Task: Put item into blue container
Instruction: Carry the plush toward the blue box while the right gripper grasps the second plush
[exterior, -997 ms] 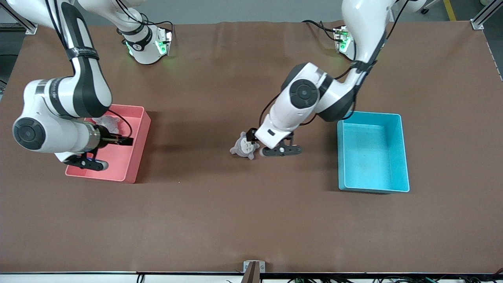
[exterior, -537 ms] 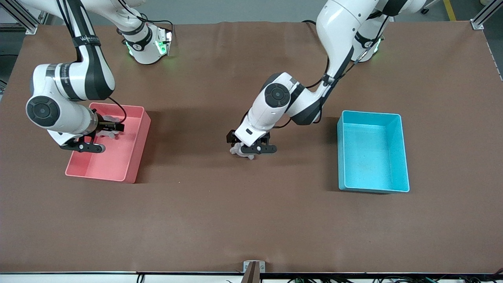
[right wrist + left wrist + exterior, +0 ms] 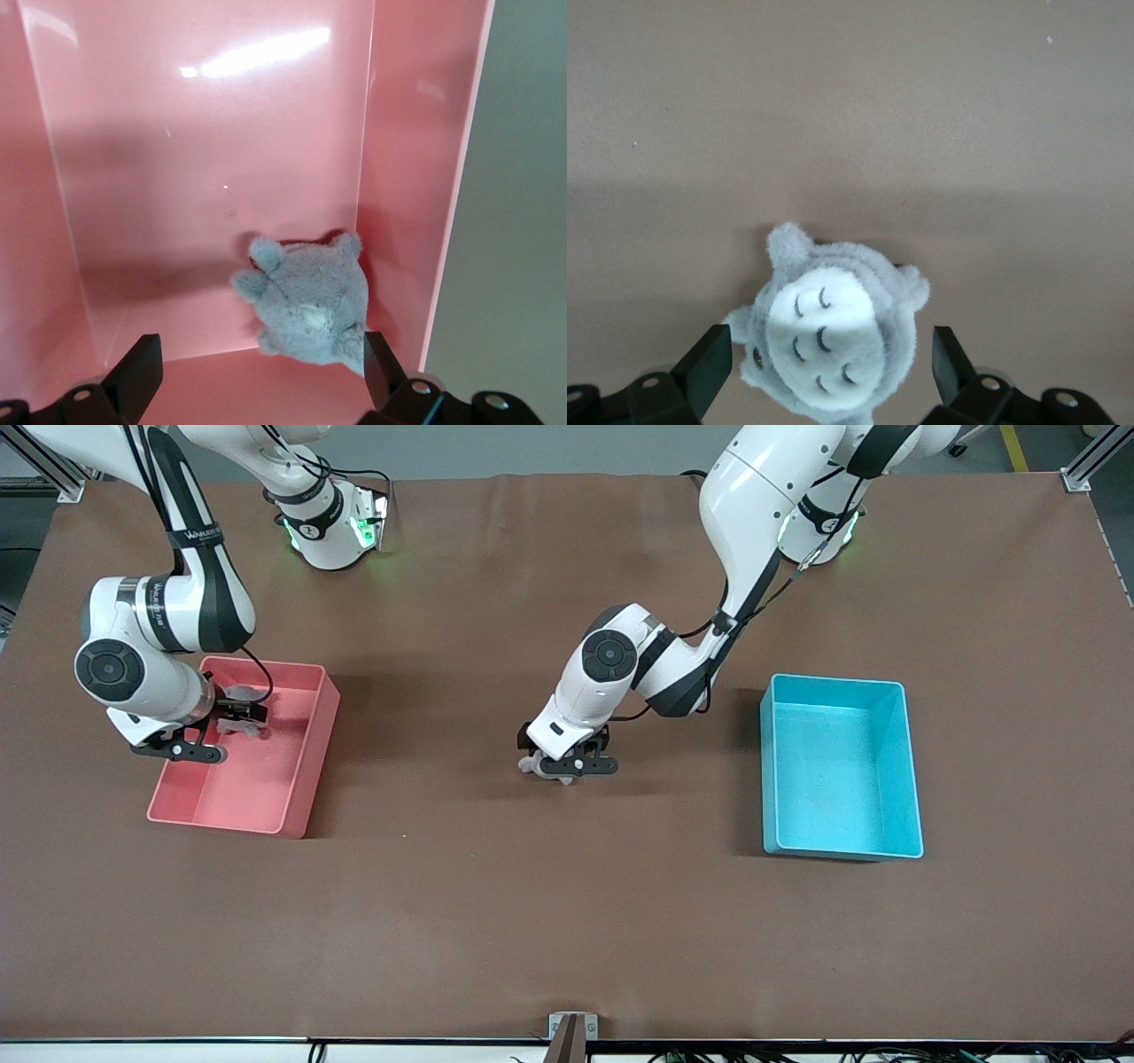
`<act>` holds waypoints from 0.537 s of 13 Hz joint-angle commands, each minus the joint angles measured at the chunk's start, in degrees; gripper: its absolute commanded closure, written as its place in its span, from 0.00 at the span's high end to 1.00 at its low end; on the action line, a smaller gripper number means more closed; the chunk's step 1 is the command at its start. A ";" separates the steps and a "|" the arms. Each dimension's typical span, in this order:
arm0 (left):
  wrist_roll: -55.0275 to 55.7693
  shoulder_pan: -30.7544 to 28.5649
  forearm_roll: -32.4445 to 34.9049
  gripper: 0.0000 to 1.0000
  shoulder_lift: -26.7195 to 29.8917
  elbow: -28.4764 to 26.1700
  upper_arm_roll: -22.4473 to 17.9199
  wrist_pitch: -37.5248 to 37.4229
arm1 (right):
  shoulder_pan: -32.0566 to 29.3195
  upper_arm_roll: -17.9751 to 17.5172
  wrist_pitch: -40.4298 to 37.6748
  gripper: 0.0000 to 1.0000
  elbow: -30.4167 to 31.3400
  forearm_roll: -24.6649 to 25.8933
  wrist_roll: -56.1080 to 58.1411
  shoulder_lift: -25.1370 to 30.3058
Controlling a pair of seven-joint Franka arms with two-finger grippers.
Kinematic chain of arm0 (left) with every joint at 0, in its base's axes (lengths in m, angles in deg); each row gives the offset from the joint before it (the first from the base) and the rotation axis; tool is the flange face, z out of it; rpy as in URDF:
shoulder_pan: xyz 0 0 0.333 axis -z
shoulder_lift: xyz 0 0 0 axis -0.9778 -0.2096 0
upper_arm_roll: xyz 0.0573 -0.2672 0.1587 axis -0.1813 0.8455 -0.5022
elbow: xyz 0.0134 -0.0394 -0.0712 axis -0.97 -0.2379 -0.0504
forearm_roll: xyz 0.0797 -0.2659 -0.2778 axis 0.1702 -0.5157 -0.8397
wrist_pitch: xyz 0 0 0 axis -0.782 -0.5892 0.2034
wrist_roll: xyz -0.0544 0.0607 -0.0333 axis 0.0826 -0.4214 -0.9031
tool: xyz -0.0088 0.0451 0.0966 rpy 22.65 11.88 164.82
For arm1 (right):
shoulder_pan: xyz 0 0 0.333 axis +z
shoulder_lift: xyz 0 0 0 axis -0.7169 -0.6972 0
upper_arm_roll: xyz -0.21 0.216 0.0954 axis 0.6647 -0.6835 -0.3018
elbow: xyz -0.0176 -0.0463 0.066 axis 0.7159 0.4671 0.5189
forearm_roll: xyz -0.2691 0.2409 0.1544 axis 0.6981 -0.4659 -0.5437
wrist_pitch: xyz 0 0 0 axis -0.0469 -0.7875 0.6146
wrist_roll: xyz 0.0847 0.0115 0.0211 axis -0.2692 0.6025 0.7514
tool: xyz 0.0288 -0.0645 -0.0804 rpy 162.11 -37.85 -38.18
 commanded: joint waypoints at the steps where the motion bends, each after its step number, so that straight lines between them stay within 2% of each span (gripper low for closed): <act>1: 0.72 1.56 1.01 0.99 -1.59 0.61 -0.61 0.48 | -2.85 -0.89 4.40 1.00 3.08 1.57 0.25 -1.44; 5: 0.72 1.92 1.10 0.97 -2.65 0.52 -0.70 0.57 | -3.56 -0.89 5.02 1.00 3.08 1.57 0.25 -3.47; 7: 0.63 2.09 3.02 0.70 -2.92 0.61 -0.61 0.57 | -4.08 -0.89 5.90 1.00 3.08 1.57 0.25 -4.61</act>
